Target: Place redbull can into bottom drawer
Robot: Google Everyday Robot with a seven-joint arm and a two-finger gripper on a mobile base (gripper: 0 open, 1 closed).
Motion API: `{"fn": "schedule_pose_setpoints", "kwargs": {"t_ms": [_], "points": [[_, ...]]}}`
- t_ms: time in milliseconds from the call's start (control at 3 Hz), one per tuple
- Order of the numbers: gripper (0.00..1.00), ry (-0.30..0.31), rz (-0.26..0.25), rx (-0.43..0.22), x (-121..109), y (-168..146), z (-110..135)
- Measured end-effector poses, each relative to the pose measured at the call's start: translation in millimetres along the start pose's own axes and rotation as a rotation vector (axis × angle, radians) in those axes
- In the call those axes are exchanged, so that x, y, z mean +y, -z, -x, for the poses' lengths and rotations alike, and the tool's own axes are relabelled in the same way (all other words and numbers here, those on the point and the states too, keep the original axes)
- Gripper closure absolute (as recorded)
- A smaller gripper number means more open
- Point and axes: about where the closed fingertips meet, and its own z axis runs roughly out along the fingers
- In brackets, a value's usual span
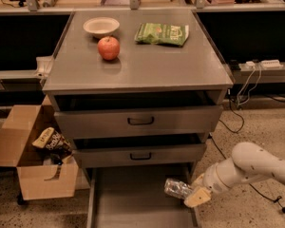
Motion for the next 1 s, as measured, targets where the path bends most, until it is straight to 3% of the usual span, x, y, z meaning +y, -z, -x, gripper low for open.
{"fn": "schedule_pose_setpoints", "kwargs": {"t_ms": [667, 1000], "points": [[1.00, -0.026, 0.040, 0.000, 1.8, -22.7, -12.3], [1.00, -0.027, 0.044, 0.004, -22.8, -70.7, -36.1]]}}
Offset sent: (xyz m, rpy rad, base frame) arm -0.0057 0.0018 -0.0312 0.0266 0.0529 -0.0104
